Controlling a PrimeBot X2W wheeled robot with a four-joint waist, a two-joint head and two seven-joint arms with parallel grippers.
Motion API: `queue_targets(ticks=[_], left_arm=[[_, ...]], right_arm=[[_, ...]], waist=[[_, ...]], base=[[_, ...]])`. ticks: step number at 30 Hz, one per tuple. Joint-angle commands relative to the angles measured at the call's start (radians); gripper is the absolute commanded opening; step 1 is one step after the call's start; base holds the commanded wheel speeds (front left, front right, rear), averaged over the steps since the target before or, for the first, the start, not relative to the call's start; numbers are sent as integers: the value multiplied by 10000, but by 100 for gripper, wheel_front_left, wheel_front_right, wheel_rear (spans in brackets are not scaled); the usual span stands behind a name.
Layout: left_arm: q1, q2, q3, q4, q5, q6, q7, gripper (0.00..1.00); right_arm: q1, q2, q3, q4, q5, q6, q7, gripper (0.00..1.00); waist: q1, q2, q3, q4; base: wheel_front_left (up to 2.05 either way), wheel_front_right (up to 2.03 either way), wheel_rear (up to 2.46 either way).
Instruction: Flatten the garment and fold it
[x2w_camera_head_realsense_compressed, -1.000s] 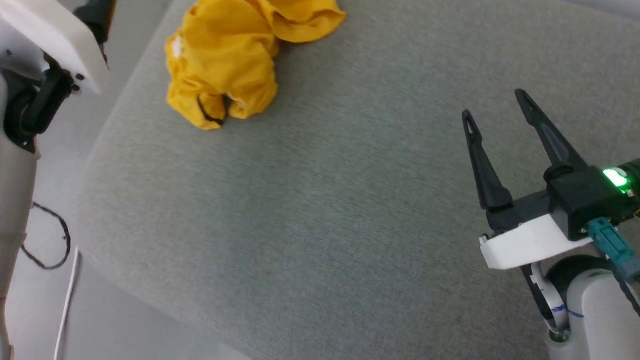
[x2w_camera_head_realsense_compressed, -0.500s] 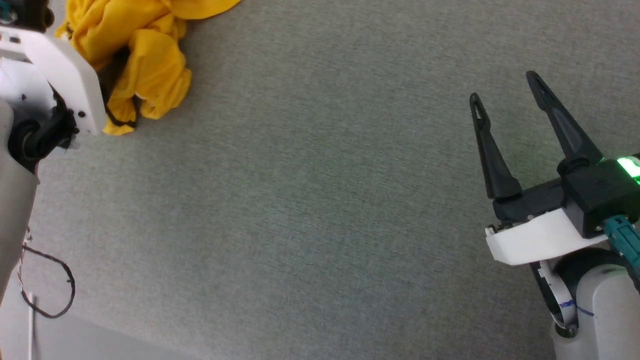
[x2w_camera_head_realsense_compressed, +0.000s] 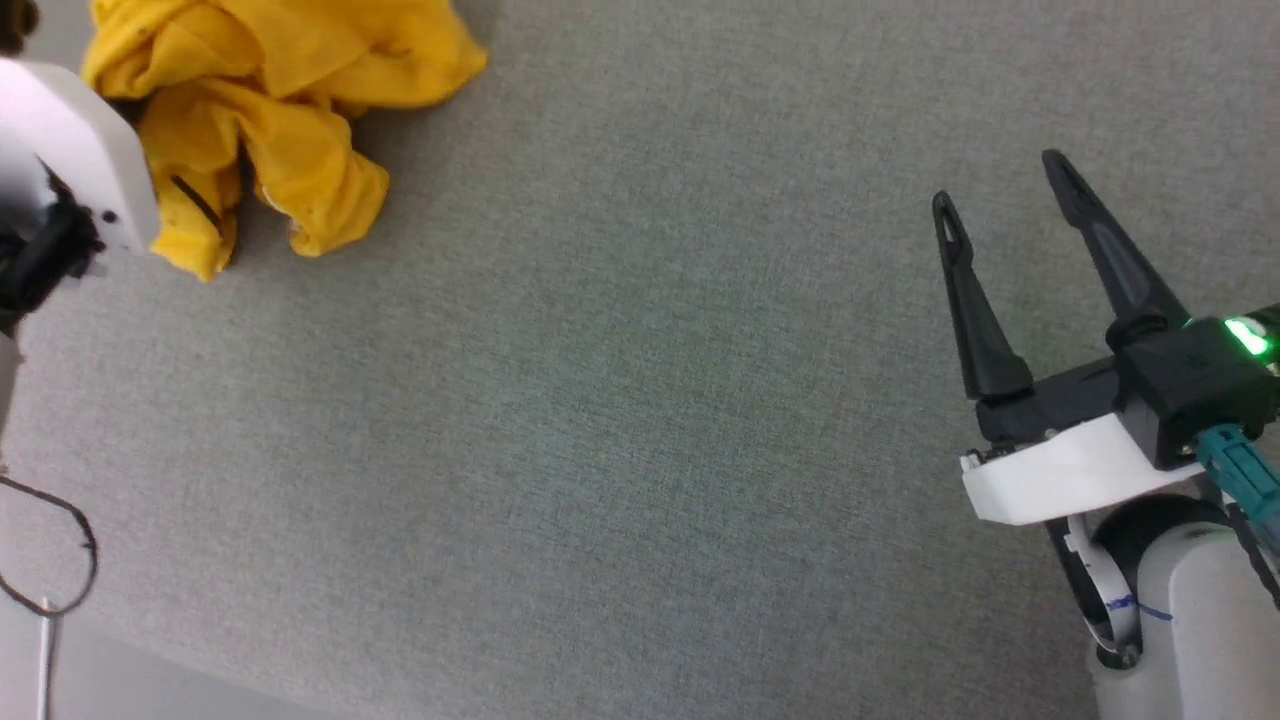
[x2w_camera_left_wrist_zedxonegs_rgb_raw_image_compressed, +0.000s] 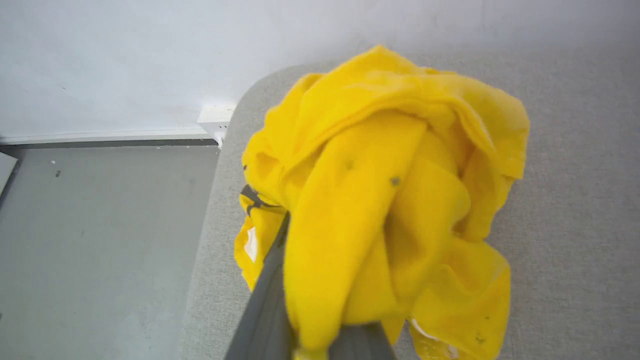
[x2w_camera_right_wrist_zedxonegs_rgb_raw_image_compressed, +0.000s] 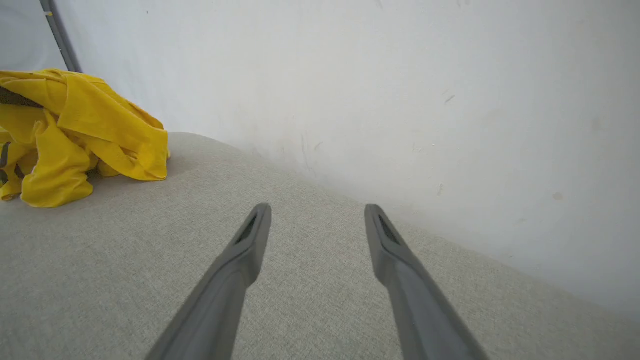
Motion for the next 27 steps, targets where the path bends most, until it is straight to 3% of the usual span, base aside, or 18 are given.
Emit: queue_targets(ticks=[1, 9, 14, 19, 27], left_arm=[[-265, 162, 76, -71, -16, -1, -198, 0], [-842, 912, -116, -1277, -276, -2, 114, 0], [-1173, 1028, -20, -2214, -182, 126, -11, 0], [-1350, 813, -76, -3459, -215, 418, 296, 0], [-1227, -13, -443, -5540, -602, 1154, 1290, 0]], right_arm=[[108, 70, -21, 142, 115, -19, -152, 100], [707, 250, -417, 847, 560, -19, -795, 100], [1042, 272, -665, 1068, 946, -19, -1061, 100], [1478, 276, -930, 1233, 1401, -19, -1295, 100], [1915, 278, -1673, 1178, 1739, -19, -1540, 100]], waist=[[0, 0, -746, -131], [0, 0, -2424, -521], [0, 0, -3067, -771], [0, 0, -3750, -1135], [0, 0, -4439, -2026]], base=[[0, 0, 0], [0, 0, 0], [0, 0, 0], [0, 0, 0], [0, 0, 0]])
